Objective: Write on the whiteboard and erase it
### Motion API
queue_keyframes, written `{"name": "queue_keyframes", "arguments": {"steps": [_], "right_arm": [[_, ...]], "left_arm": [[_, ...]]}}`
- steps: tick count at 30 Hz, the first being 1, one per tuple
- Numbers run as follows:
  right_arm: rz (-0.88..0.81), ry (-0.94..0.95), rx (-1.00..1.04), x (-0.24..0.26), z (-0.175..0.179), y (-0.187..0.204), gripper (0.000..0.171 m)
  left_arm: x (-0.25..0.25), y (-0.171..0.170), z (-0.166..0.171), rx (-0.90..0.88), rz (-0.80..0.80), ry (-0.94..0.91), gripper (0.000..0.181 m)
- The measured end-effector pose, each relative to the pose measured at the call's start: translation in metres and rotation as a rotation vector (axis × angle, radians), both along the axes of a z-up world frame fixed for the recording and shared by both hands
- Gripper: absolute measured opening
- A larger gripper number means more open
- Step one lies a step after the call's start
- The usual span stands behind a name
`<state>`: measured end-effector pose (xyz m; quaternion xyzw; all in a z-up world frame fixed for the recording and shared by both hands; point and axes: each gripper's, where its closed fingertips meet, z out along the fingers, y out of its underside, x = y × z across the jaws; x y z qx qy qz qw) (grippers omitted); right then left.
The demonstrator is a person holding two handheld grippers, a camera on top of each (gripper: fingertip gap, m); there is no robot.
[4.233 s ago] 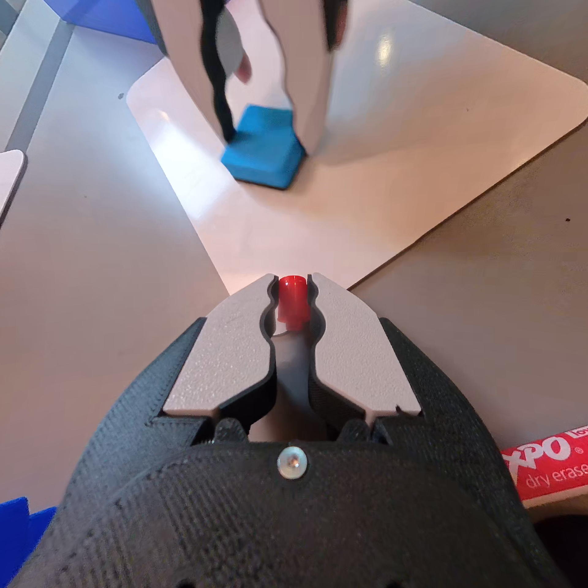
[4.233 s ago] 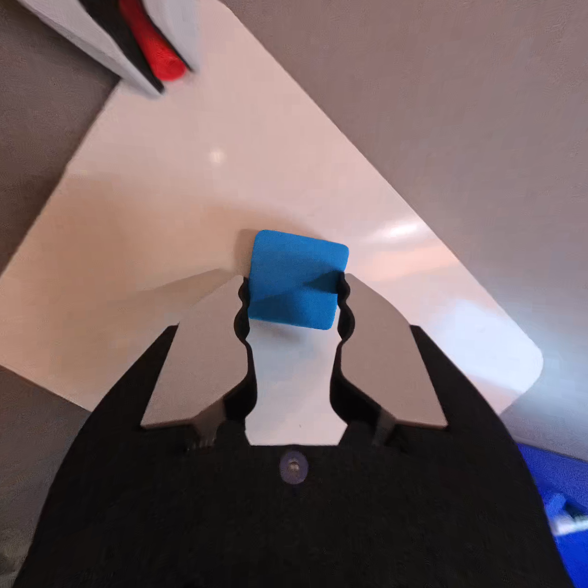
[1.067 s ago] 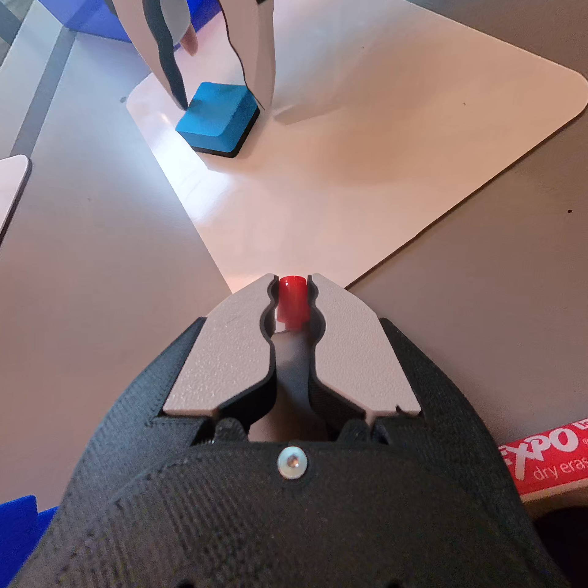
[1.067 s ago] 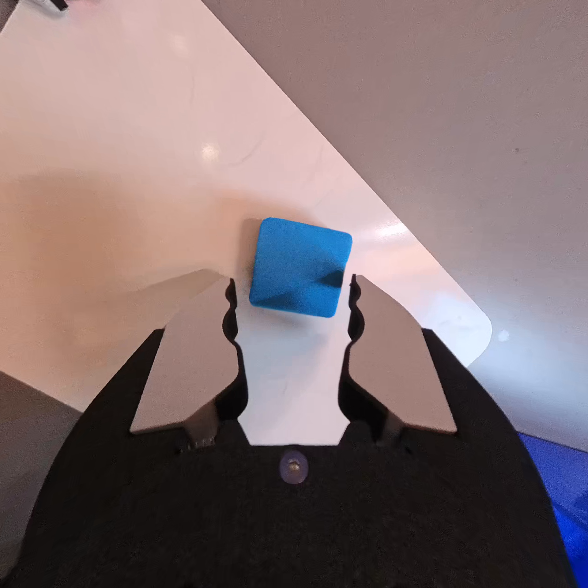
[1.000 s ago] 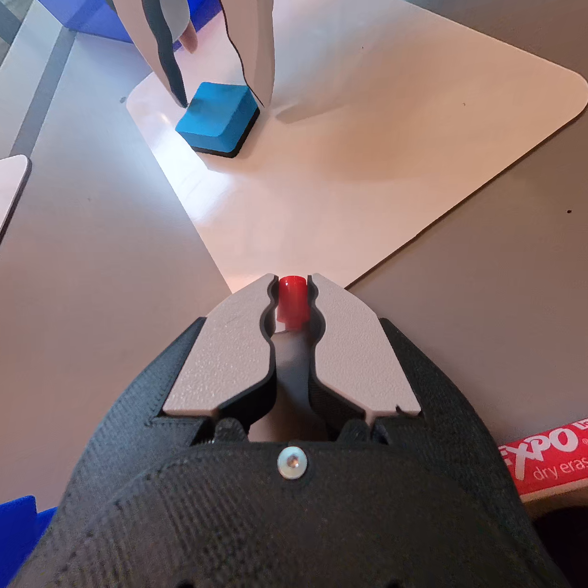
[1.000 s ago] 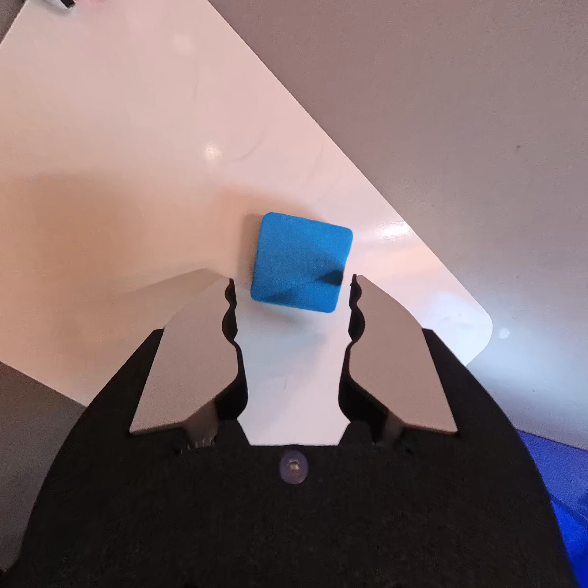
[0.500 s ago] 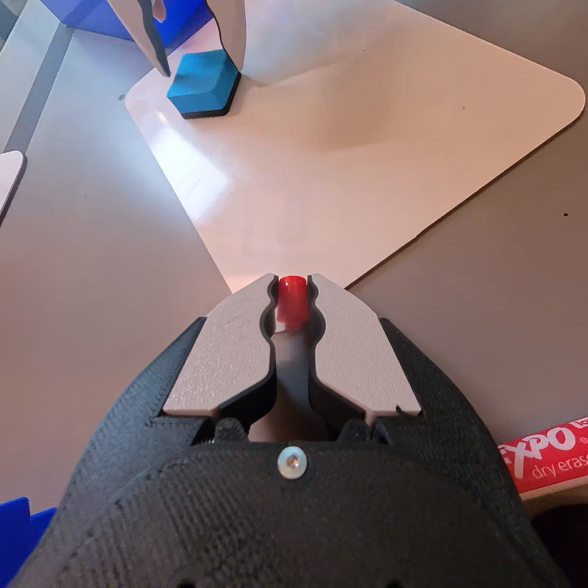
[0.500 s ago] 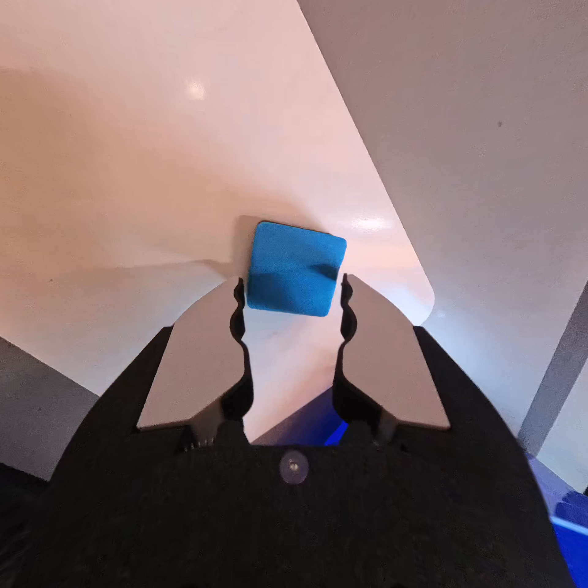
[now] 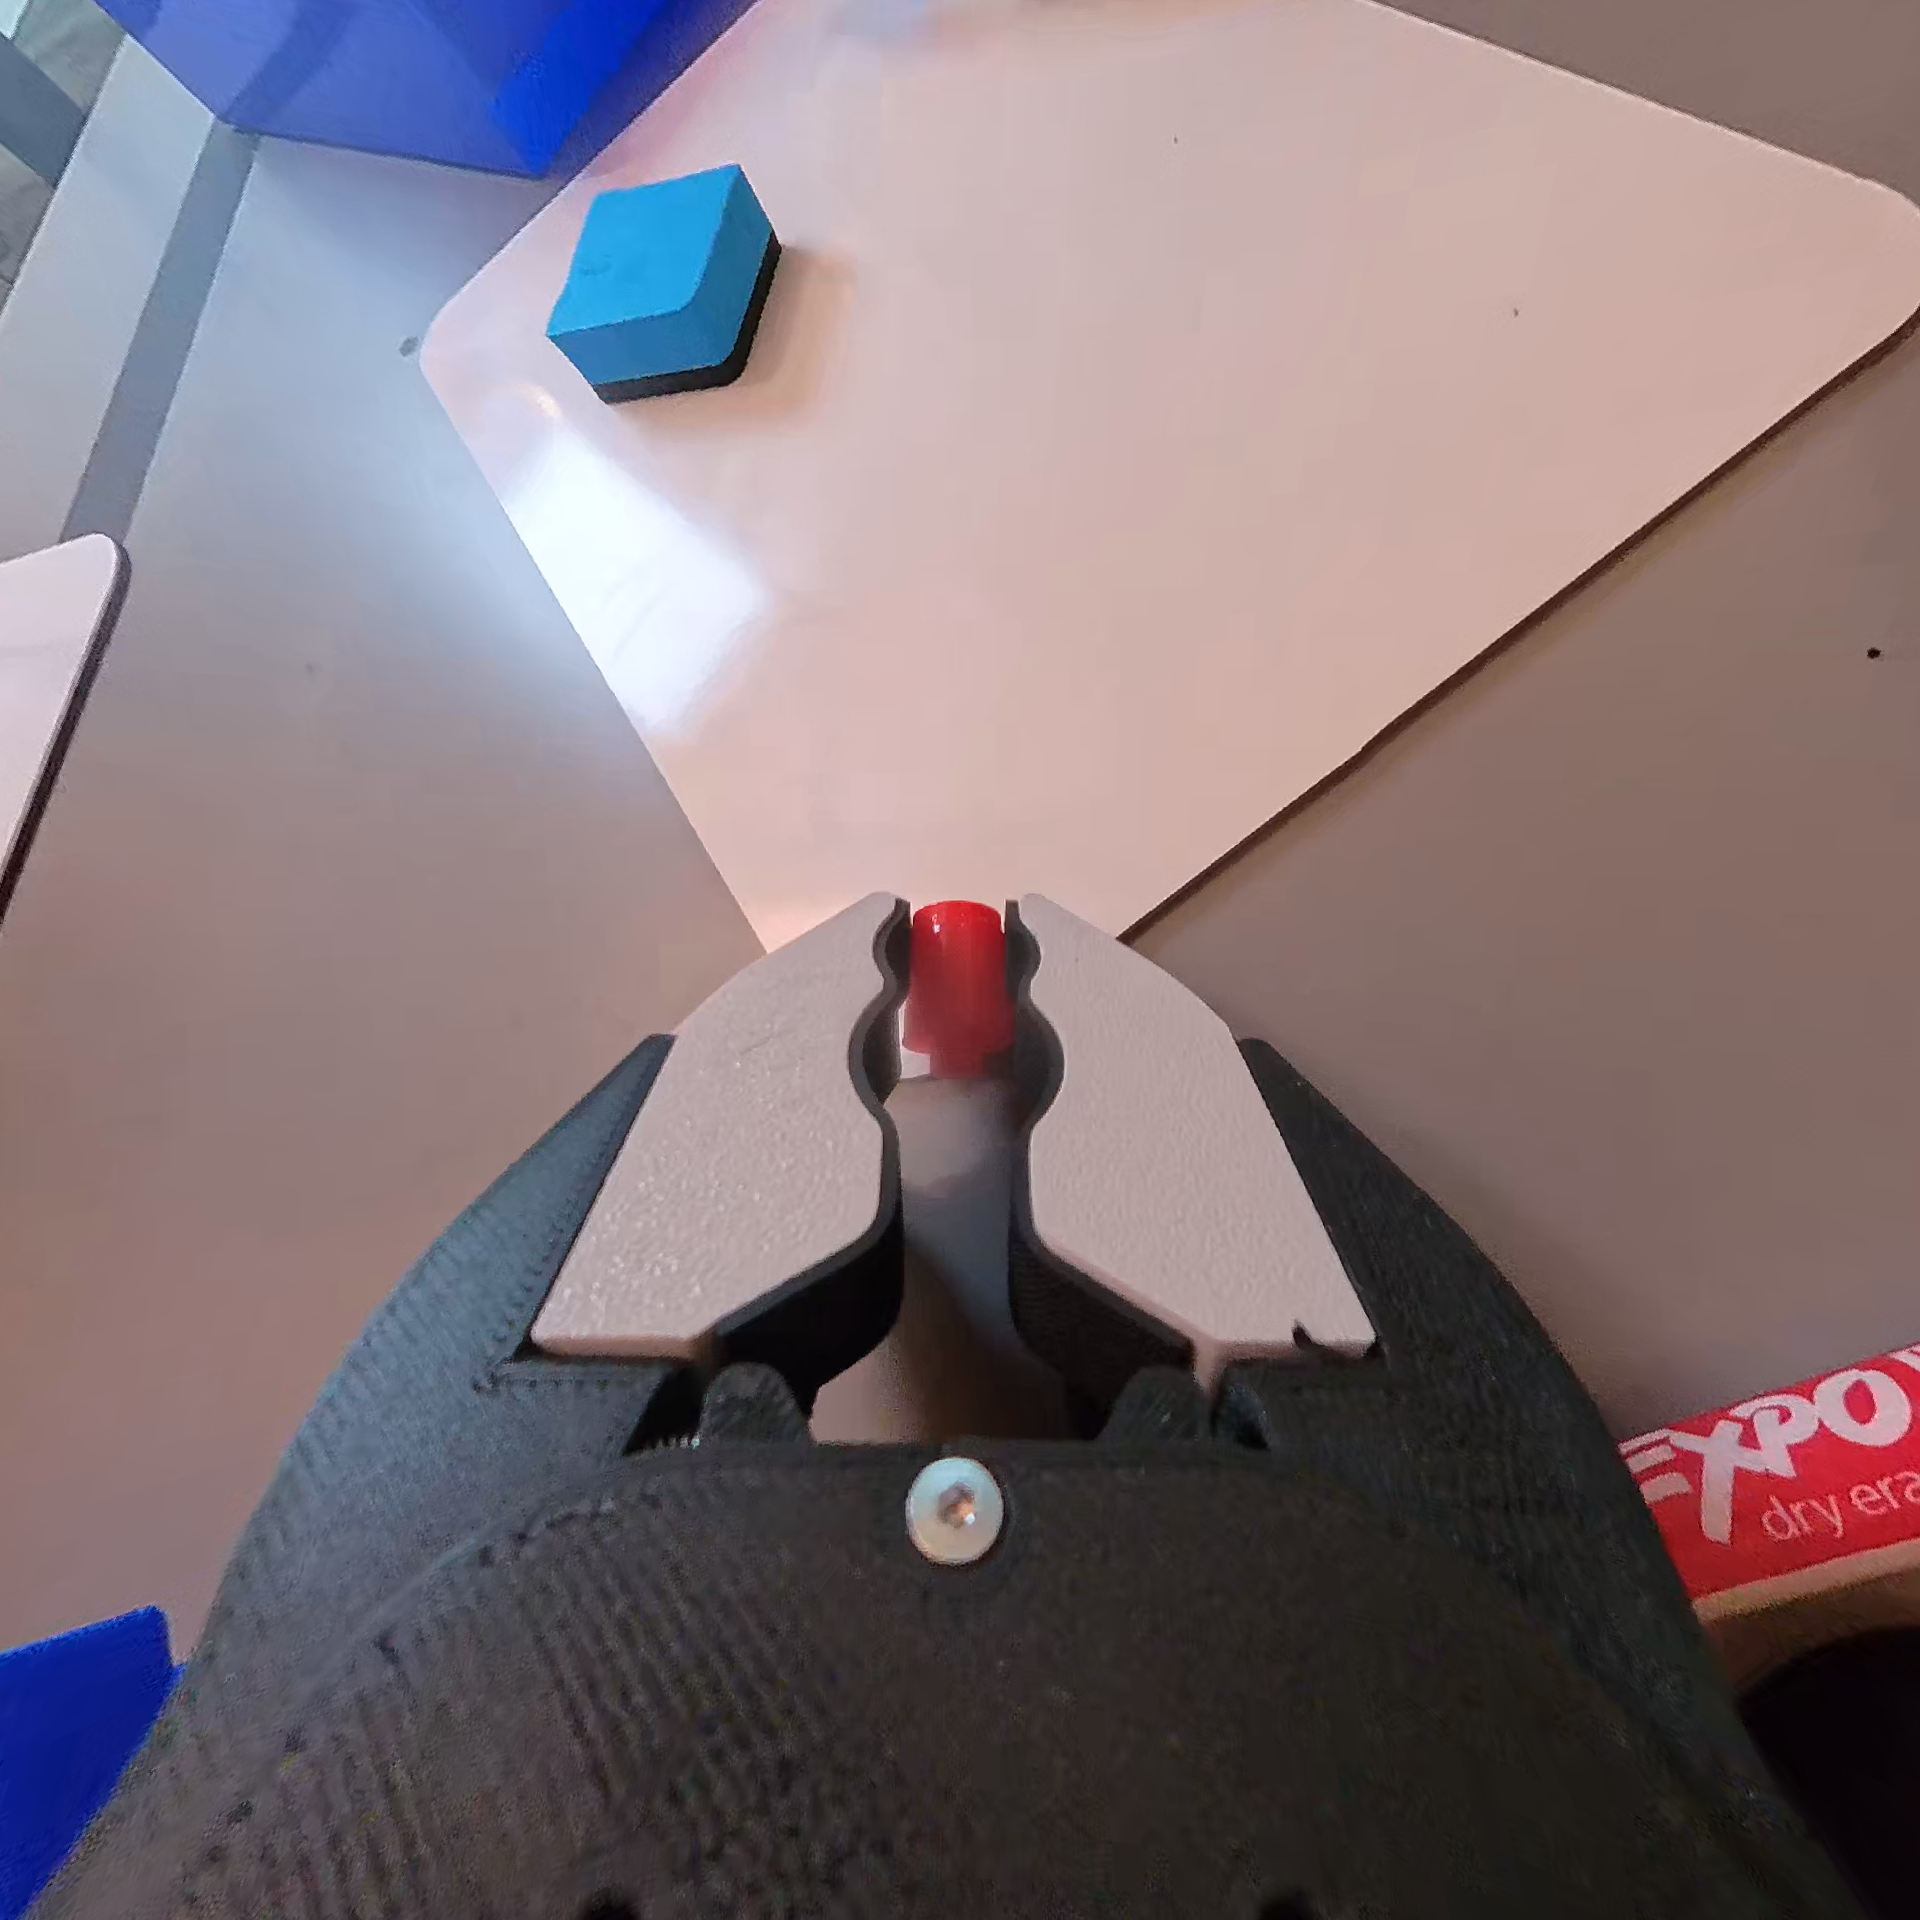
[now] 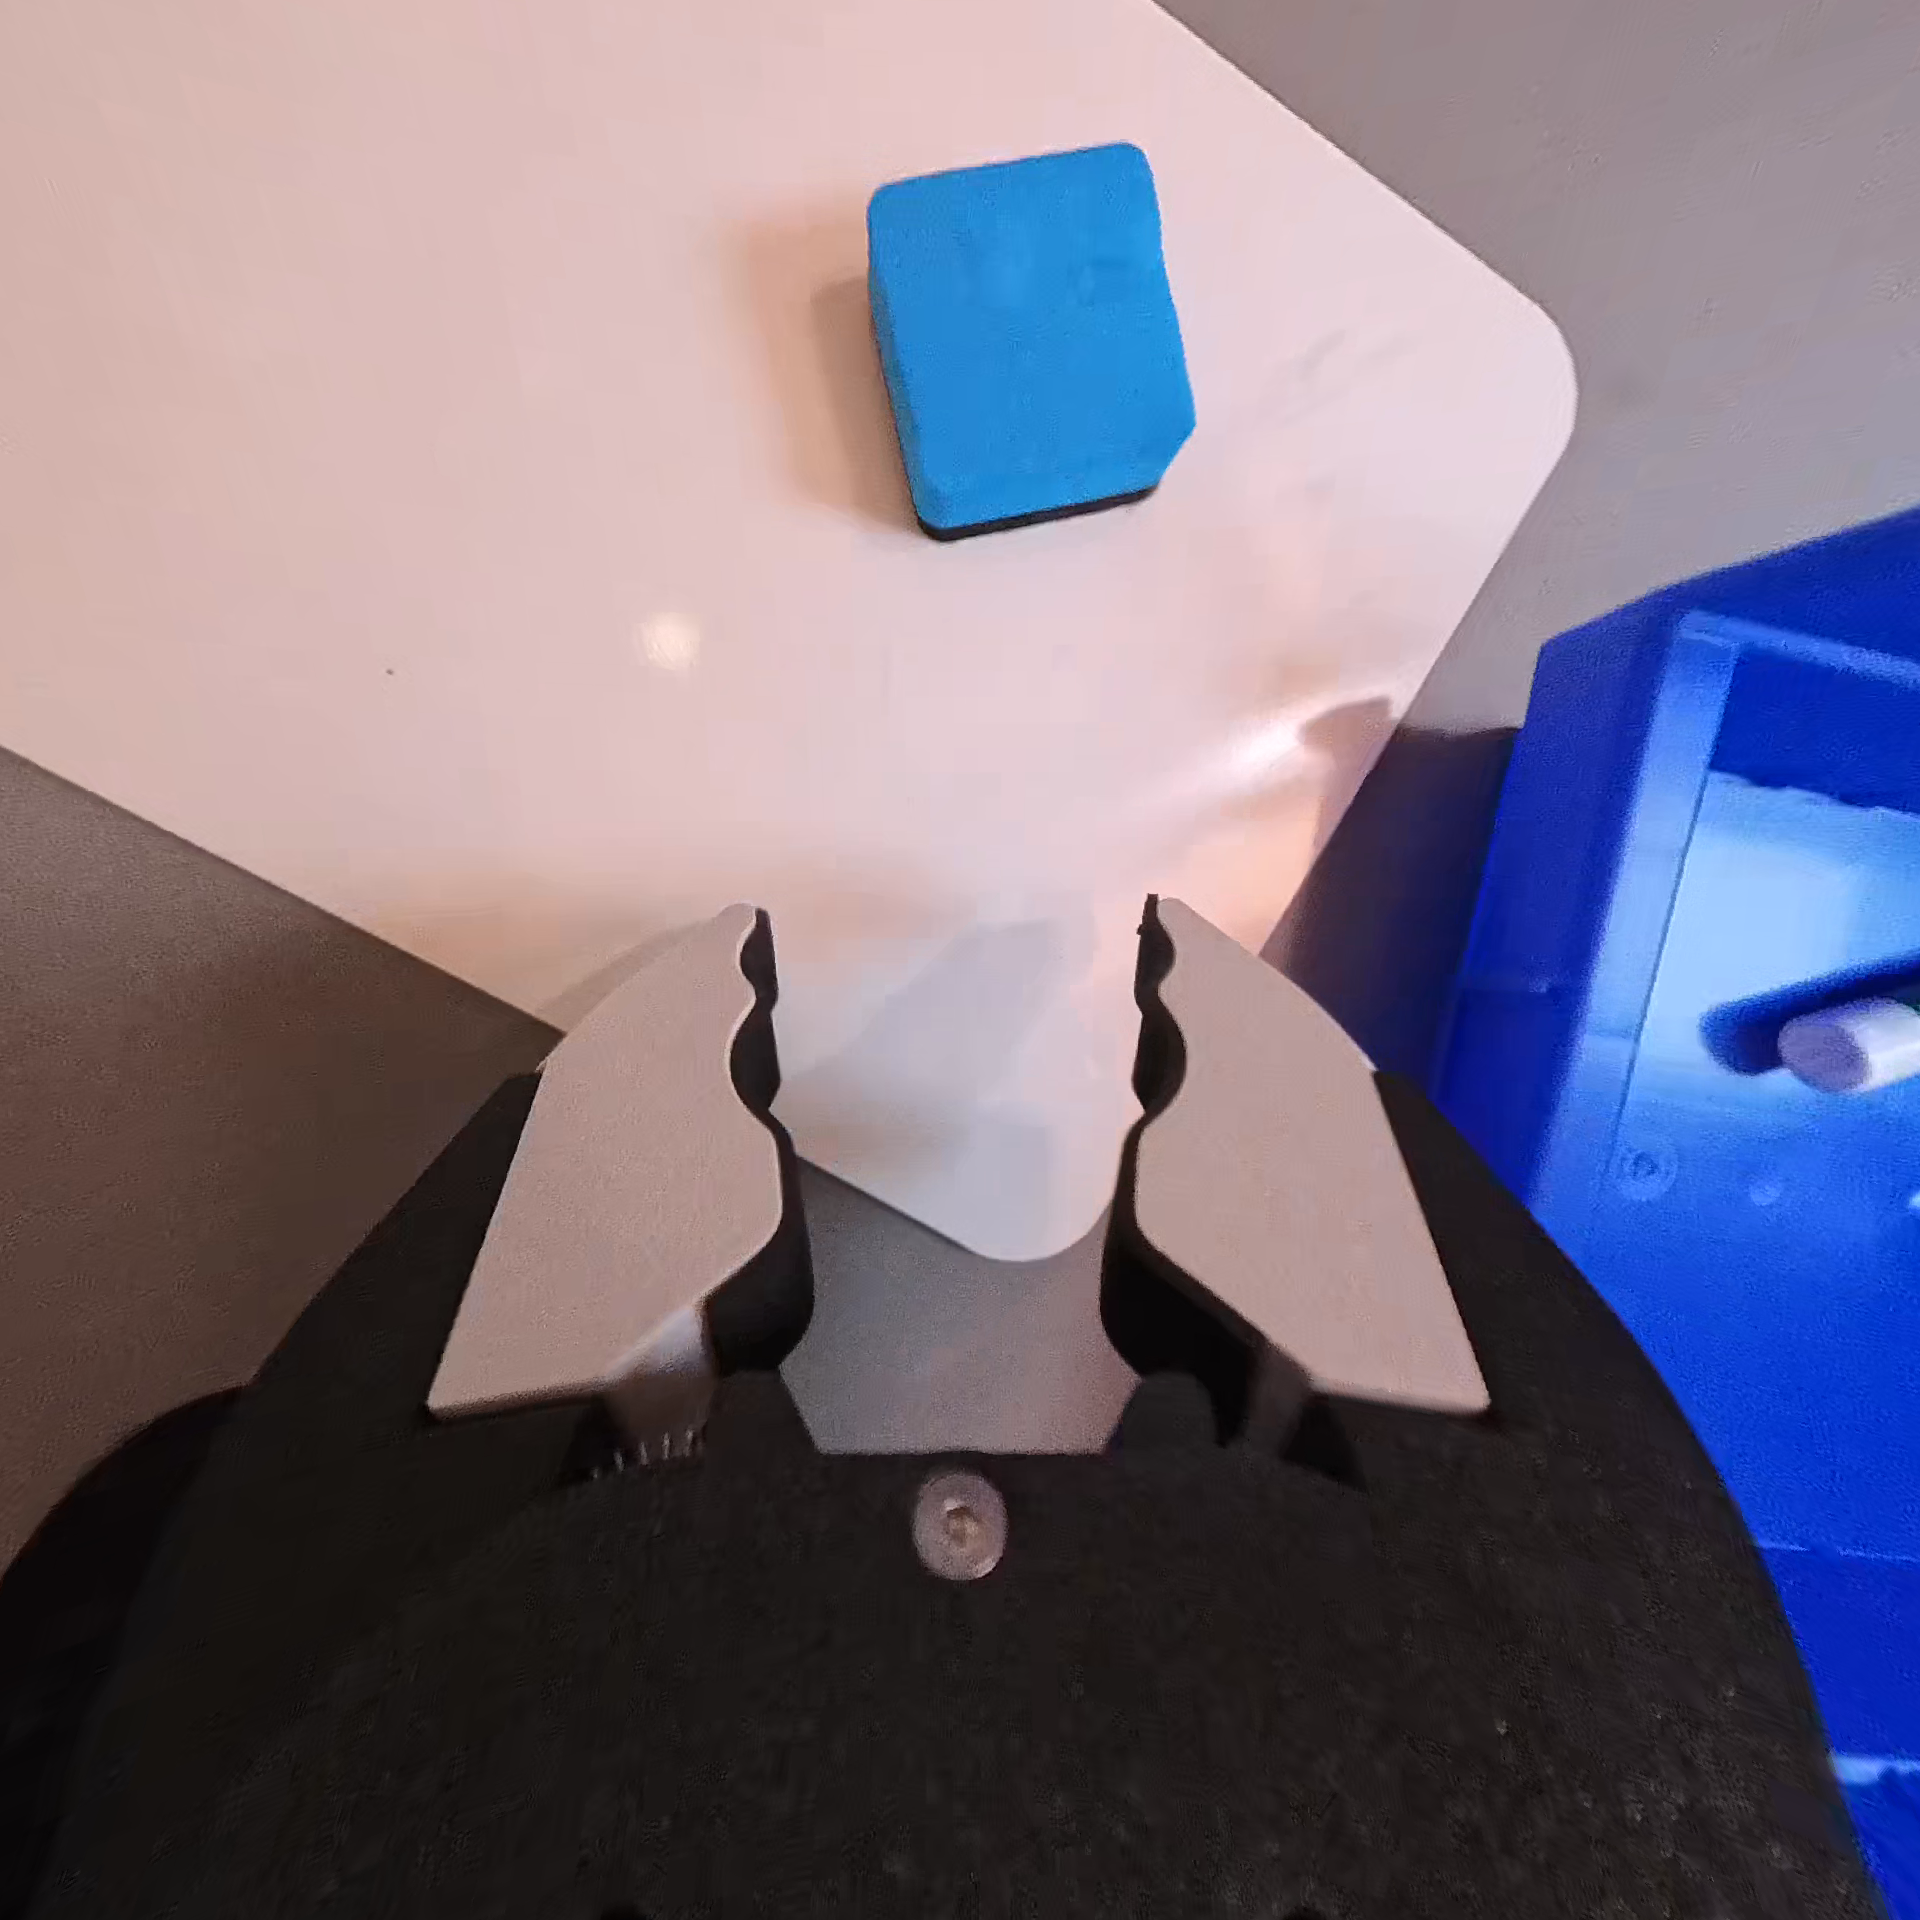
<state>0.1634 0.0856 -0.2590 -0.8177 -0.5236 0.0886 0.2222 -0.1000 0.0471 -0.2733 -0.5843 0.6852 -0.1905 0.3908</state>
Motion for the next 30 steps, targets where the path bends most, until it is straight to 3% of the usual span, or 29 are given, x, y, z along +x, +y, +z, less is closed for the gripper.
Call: {"name": "queue_keyframes", "arguments": {"steps": [4,9,10,11,12,14,15,18,23,30], "right_arm": [[-0.002,0.077,0.046,-0.009,0.003,0.004,0.067],[0.114,0.045,0.089,-0.071,0.003,0.035,0.071],[0.133,0.01,0.088,-0.081,-0.002,0.043,0.065],[0.153,-0.028,0.075,-0.088,-0.007,0.049,0.047],[0.181,-0.042,0.063,-0.097,-0.007,0.055,0.047],[0.206,-0.042,0.092,-0.114,0.009,0.075,0.017],[0.216,-0.027,0.118,-0.123,0.02,0.087,0.012],[0.259,-0.163,0.108,-0.128,0.025,0.114,0.017],[0.276,-0.252,0.049,-0.128,0.005,0.137,0.041],[0.268,-0.171,-0.082,-0.14,-0.001,0.134,0.063]], "left_arm": [[0.0,0.001,0.0,-0.01,0.004,-0.004,0.017],[0.0,0.001,0.0,-0.012,0.007,-0.008,0.017],[0.0,0.001,0.0,-0.01,0.008,-0.007,0.017],[0.0,0.001,0.0,-0.01,0.007,-0.007,0.017],[0.0,0.0,0.0,-0.012,0.006,-0.009,0.017],[0.0,0.0,0.0,-0.013,0.004,-0.01,0.017],[0.0,0.0,0.0,-0.013,0.003,-0.011,0.017],[0.0,0.0,0.0,-0.014,0.002,-0.013,0.017],[0.0,-0.002,0.0,-0.012,-0.008,-0.012,0.017],[0.0,-0.002,0.001,-0.048,-0.004,-0.033,0.017]]}}
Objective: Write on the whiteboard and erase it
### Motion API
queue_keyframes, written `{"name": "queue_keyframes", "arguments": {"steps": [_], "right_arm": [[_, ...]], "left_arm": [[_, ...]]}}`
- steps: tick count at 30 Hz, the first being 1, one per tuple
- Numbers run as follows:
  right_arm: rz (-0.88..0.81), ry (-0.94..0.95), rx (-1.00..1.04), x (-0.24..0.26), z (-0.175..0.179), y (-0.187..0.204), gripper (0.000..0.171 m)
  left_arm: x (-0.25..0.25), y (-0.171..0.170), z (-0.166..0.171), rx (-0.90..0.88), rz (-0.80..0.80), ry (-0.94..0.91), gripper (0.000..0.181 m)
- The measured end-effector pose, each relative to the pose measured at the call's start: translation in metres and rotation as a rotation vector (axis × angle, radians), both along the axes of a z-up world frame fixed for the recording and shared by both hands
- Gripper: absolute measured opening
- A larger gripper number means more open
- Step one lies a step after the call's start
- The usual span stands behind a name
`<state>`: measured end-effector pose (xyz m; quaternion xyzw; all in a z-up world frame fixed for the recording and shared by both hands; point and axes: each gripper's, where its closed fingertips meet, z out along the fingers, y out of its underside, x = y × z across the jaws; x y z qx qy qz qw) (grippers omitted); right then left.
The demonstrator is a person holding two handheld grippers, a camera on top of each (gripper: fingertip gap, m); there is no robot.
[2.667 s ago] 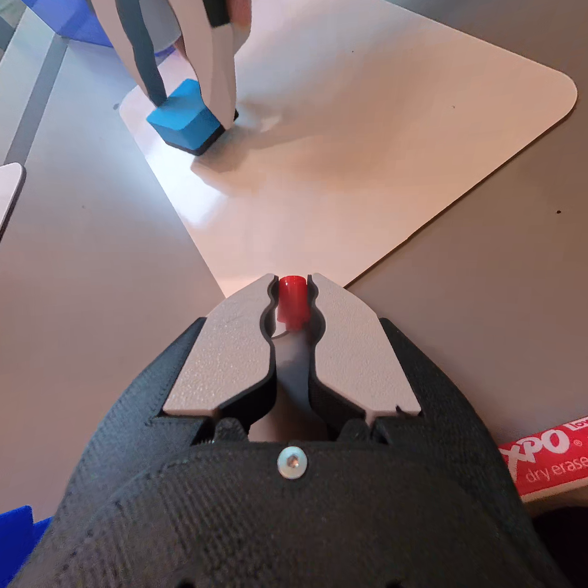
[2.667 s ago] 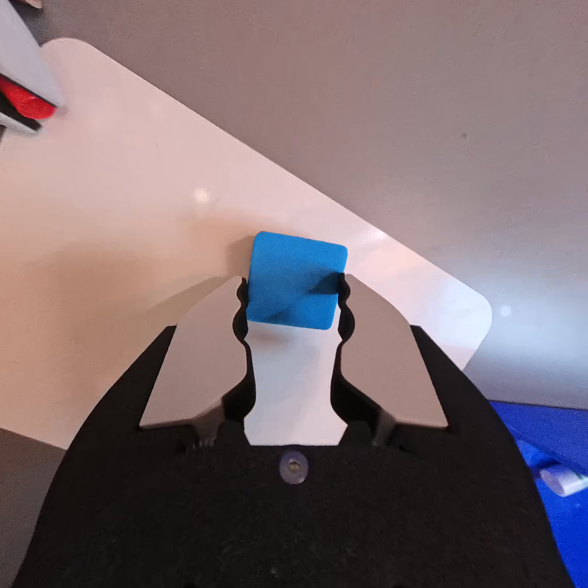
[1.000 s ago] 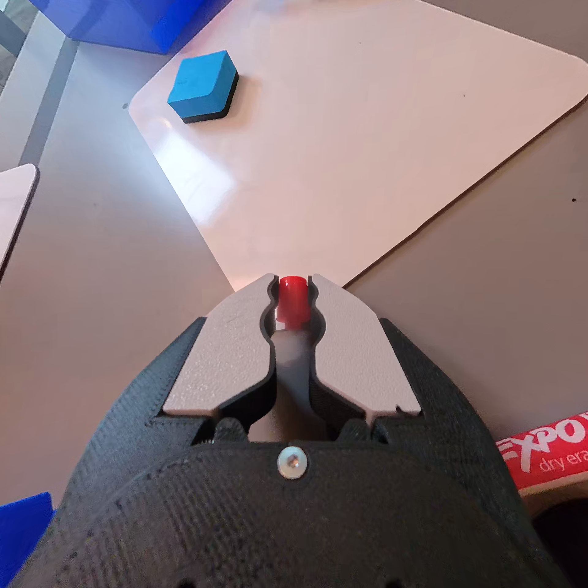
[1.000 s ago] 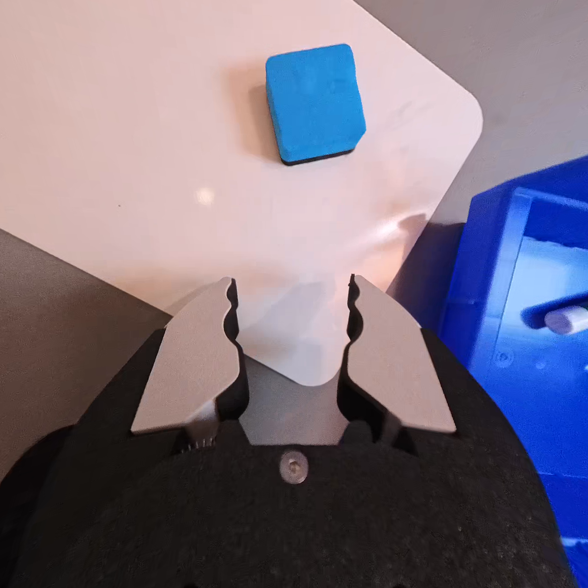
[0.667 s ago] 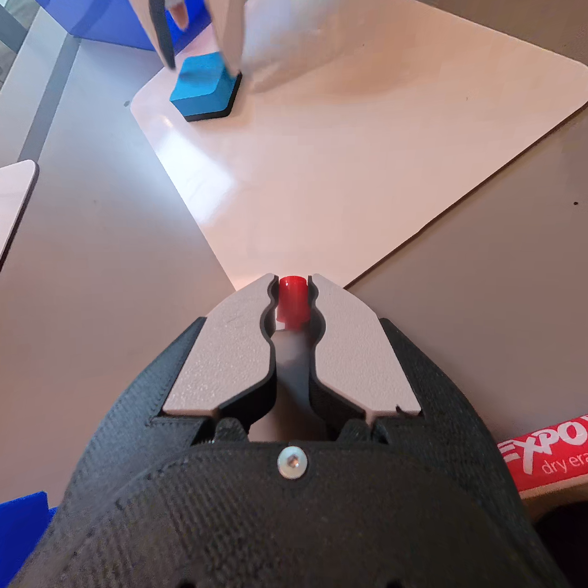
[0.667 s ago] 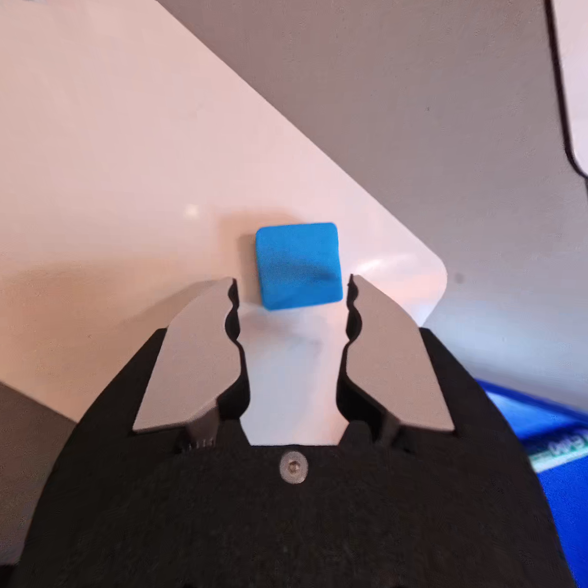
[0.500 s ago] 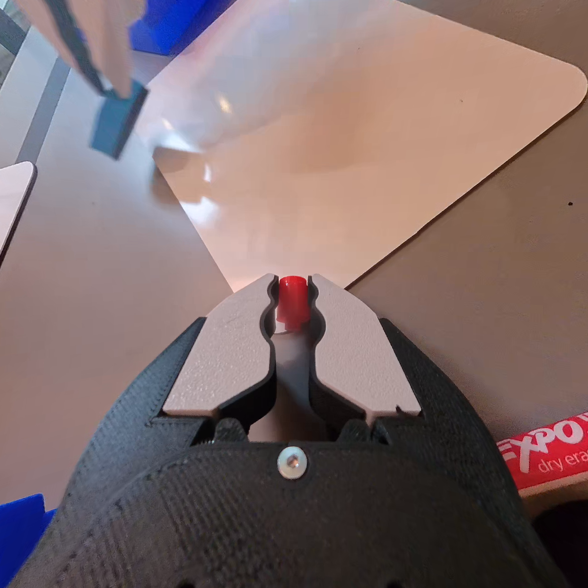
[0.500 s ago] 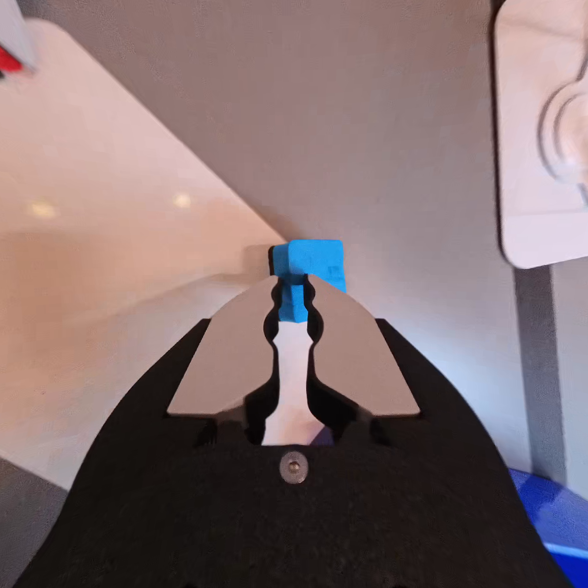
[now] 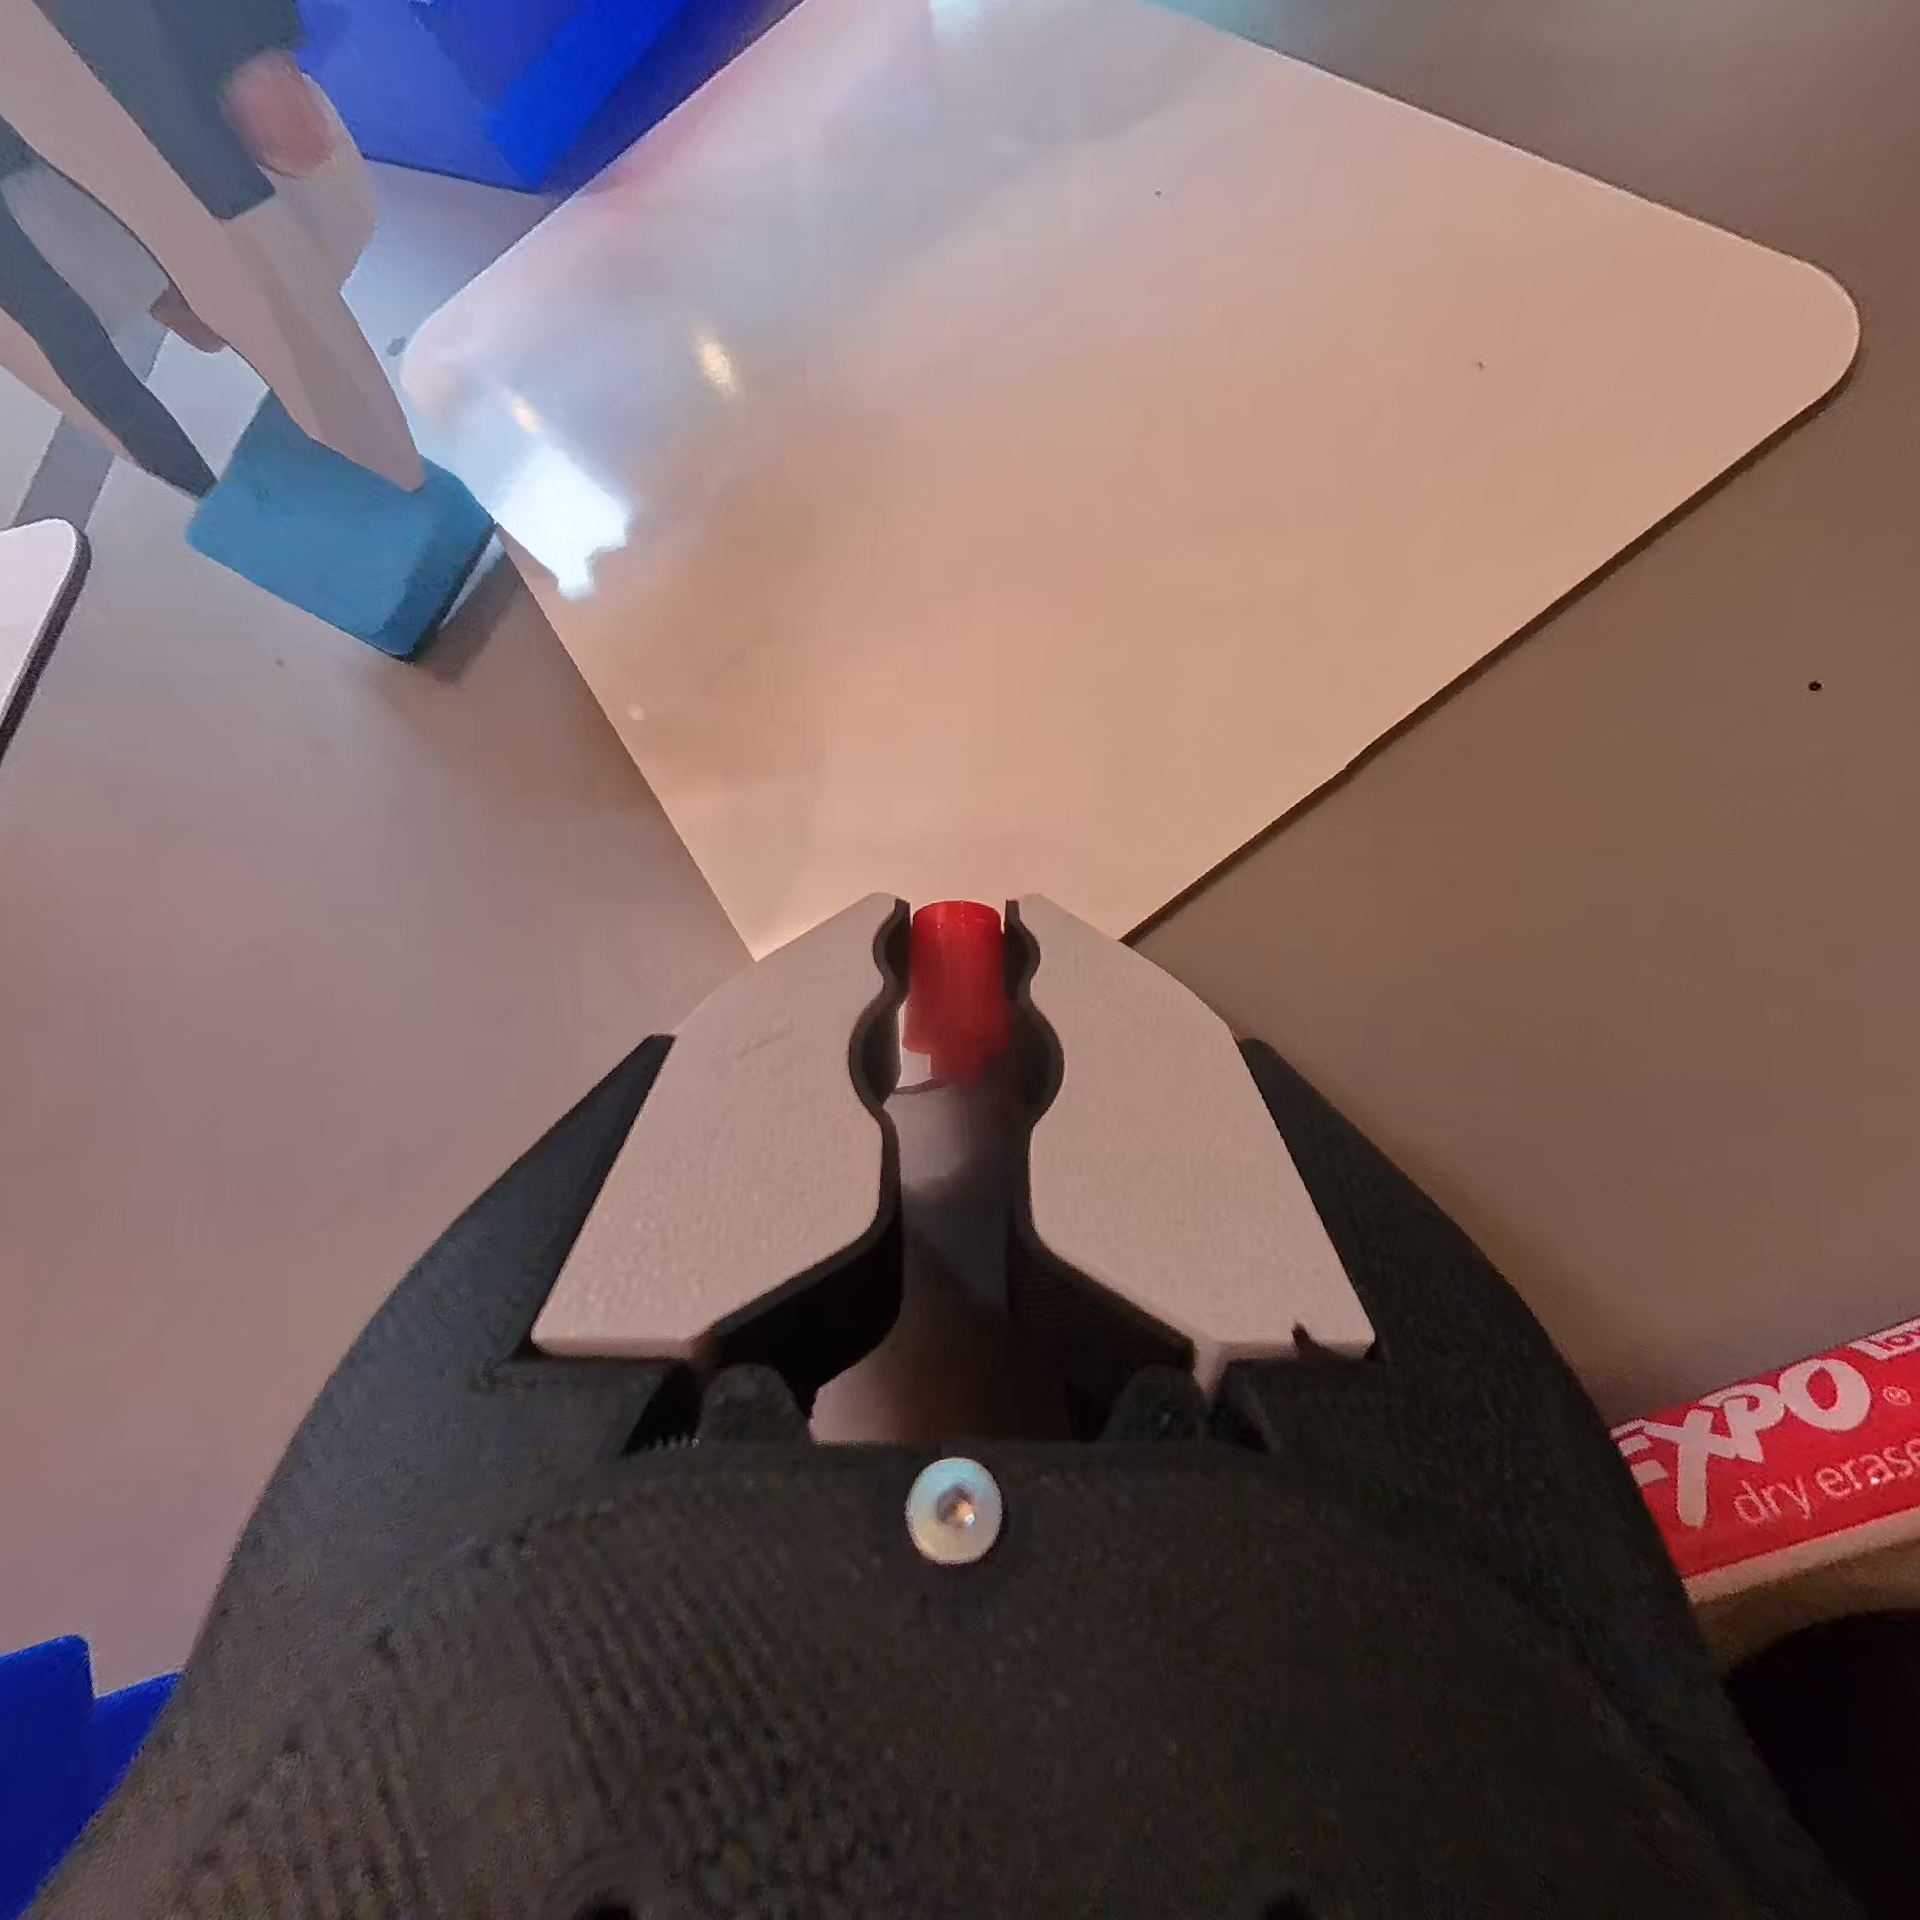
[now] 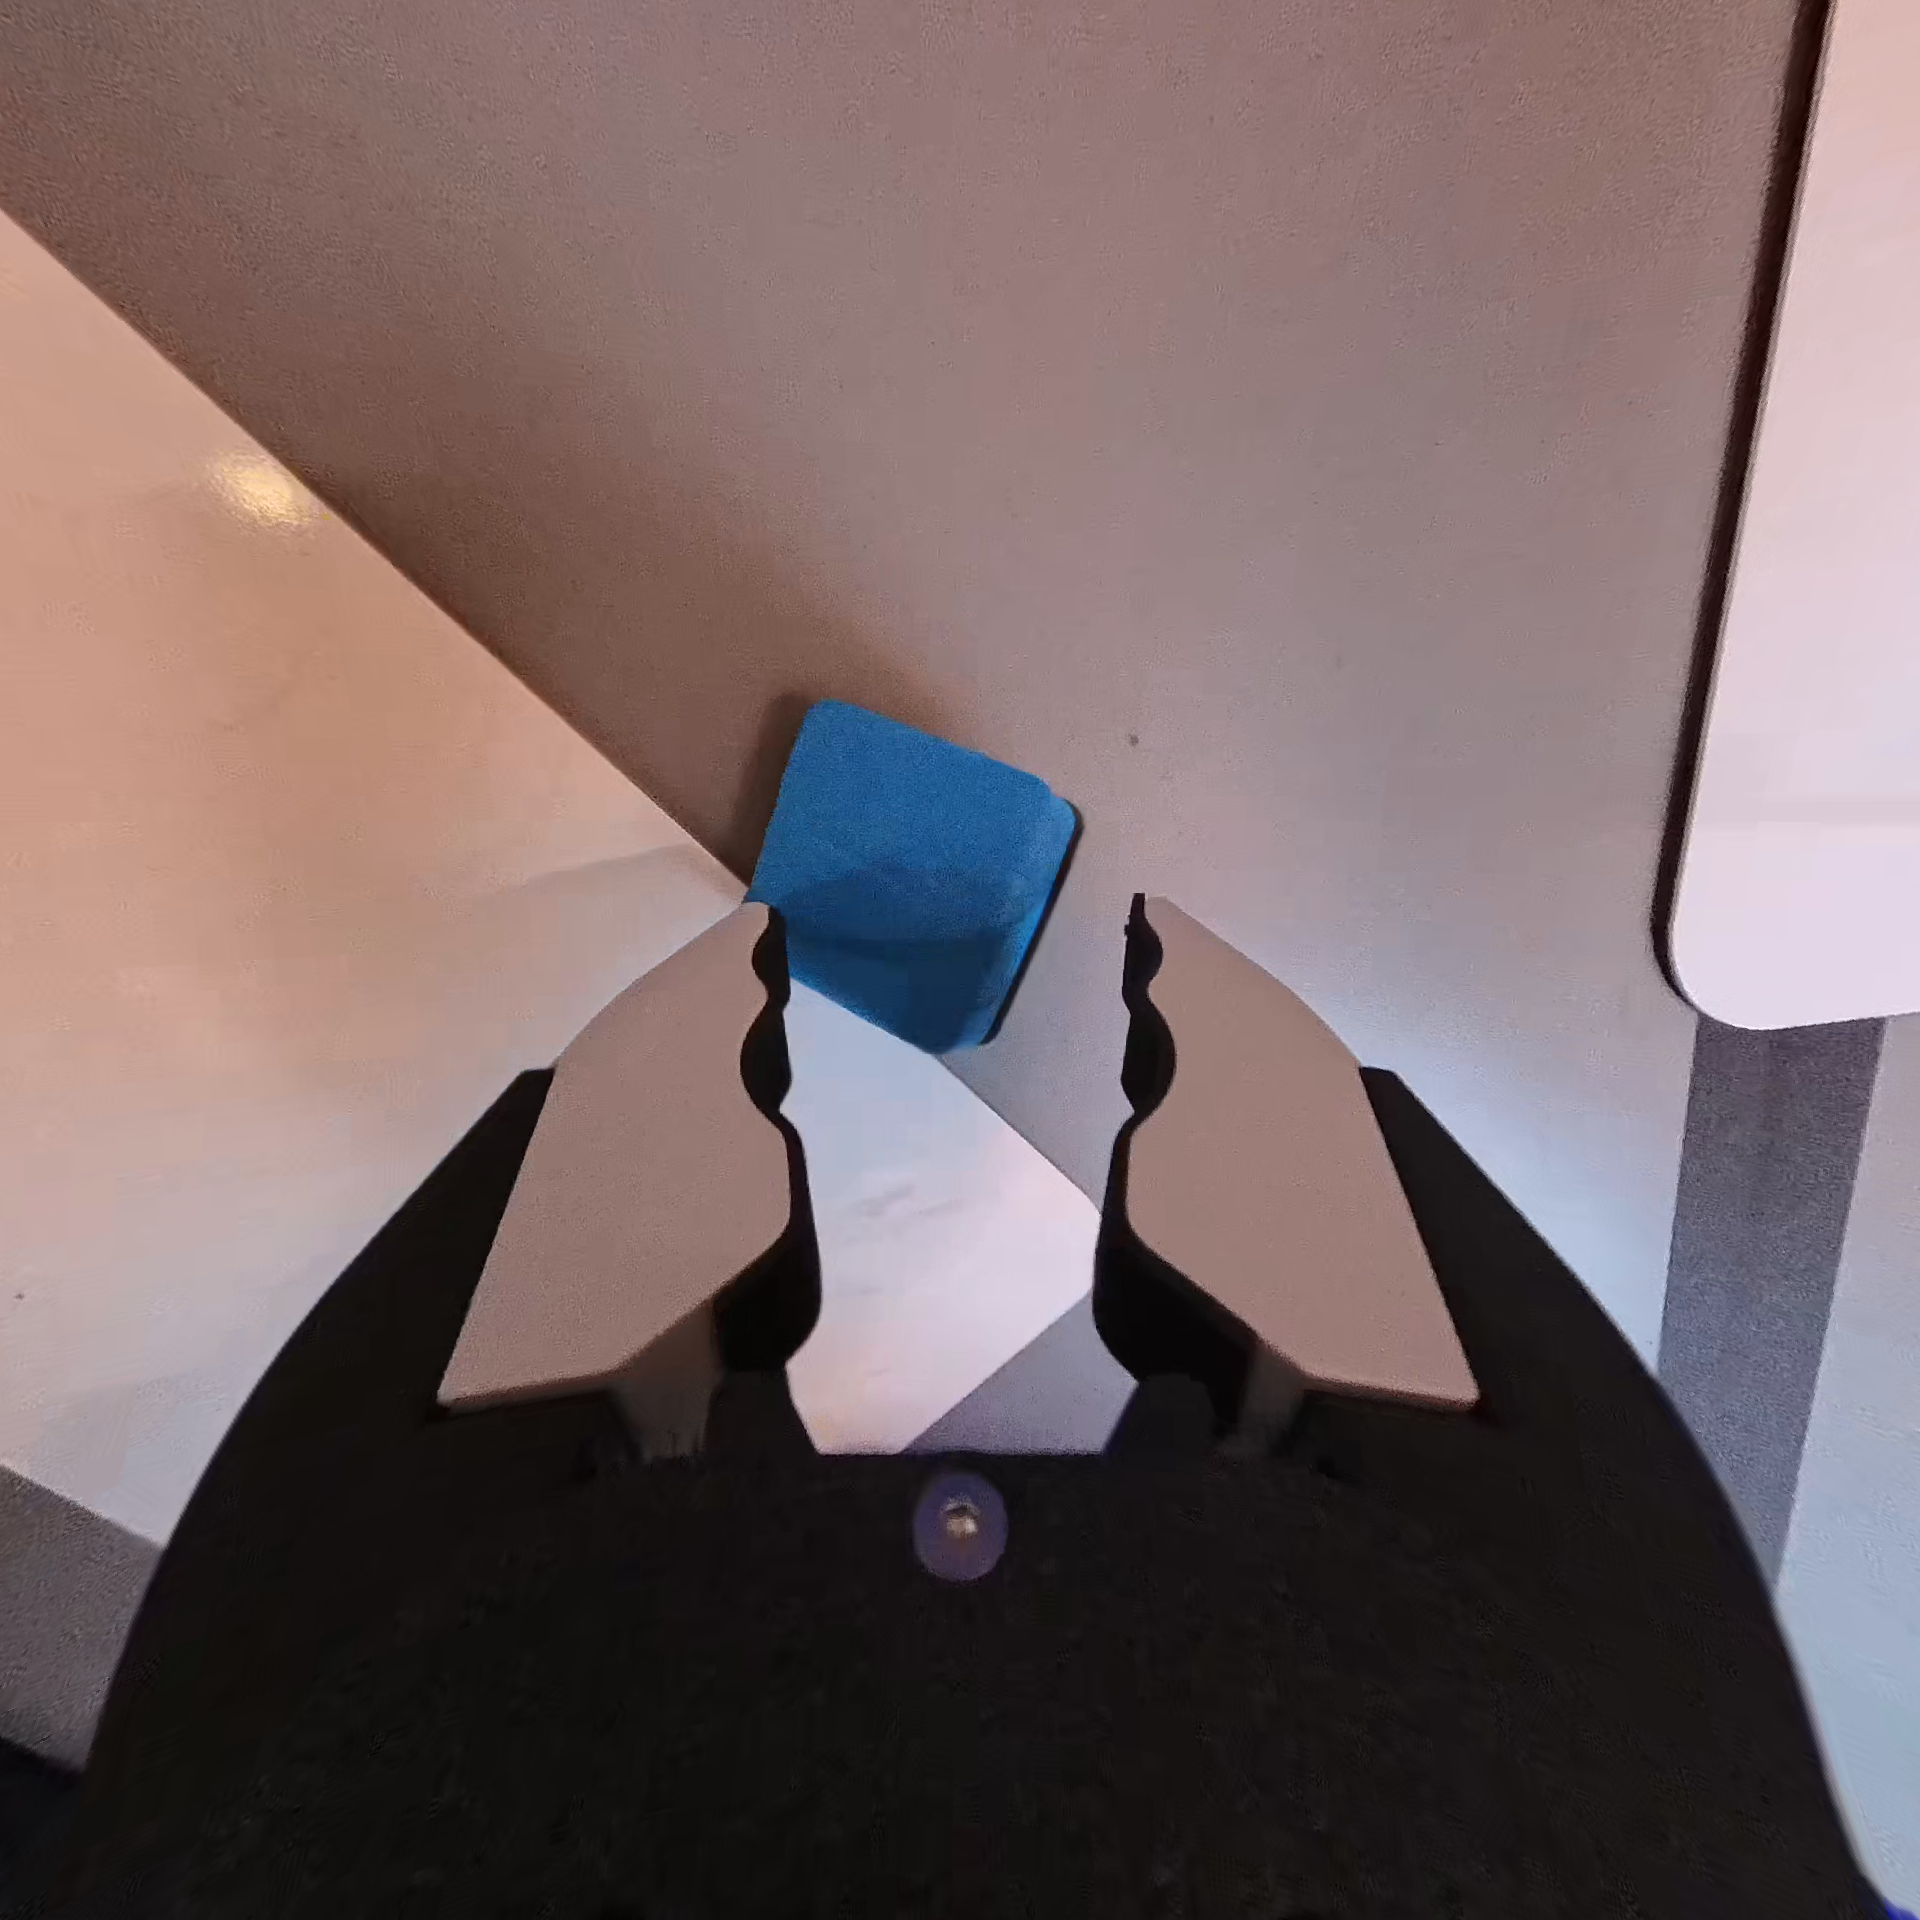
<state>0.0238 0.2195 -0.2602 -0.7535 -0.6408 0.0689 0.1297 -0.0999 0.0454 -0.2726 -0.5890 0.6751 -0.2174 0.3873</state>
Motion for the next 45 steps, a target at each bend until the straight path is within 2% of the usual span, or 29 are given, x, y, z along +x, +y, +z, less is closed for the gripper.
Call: {"name": "queue_keyframes", "arguments": {"steps": [5,7,8,11,13,15,18,20,23,25,29,33,34,36,39,42,45], "right_arm": [[-0.017,-0.024,-0.066,-0.004,0.0,-0.004,0.072],[0.02,-0.101,-0.028,0.001,-0.011,-0.001,0.066],[0.04,-0.129,0.002,0.003,-0.015,0.003,0.058],[0.074,-0.183,0.173,0.012,-0.009,0.03,0.056],[0.057,-0.198,0.297,0.02,0.004,0.046,0.064],[0.004,-0.169,0.342,0.028,0.019,0.044,0.071],[-0.044,-0.075,0.353,0.041,0.038,0.011,0.07],[-0.094,0.027,0.254,0.05,0.04,-0.03,0.068],[-0.187,0.117,0.053,0.08,0.03,-0.093,0.069],[-0.271,0.107,-0.022,0.111,0.015,-0.121,0.073],[-0.483,0.114,-0.059,0.169,-0.009,-0.144,0.078],[-0.571,0.144,-0.089,0.187,-0.023,-0.155,0.078],[-0.564,0.173,-0.092,0.183,-0.022,-0.156,0.071],[-0.551,0.146,-0.074,0.18,-0.021,-0.157,0.068],[-0.499,0.204,0.073,0.147,0.003,-0.141,0.068],[-0.3,0.357,0.118,0.055,0.038,-0.163,0.069],[-0.081,0.547,0.061,-0.058,0.047,-0.223,0.07]], "left_arm": [[0.0,0.0,0.0,-0.006,0.001,-0.002,0.017],[0.0,0.0,0.0,-0.012,0.001,-0.006,0.017],[0.0,0.0,0.0,-0.013,0.001,-0.007,0.017],[0.0,0.0,0.0,-0.011,0.001,-0.006,0.017],[0.0,0.0,0.0,-0.011,0.001,-0.007,0.017],[0.0,0.0,0.0,-0.008,0.0,-0.005,0.017],[0.0,0.0,0.0,-0.007,0.001,-0.003,0.017],[0.0,0.0,0.0,-0.009,0.002,-0.003,0.017],[0.0,0.0,0.0,-0.011,0.002,-0.001,0.017],[0.0,0.0,0.0,-0.007,0.0,0.005,0.017],[-0.001,0.0,0.0,0.011,-0.006,0.018,0.017],[-0.001,0.002,0.007,0.006,0.007,-0.013,0.017],[-0.002,0.004,0.009,0.01,0.016,-0.023,0.017],[-0.003,0.008,0.014,0.019,0.036,-0.04,0.017],[-0.006,0.017,0.021,0.043,0.076,-0.069,0.017],[-0.011,0.027,0.027,0.054,0.126,-0.102,0.017],[-0.016,0.034,0.03,0.055,0.158,-0.125,0.017]]}}
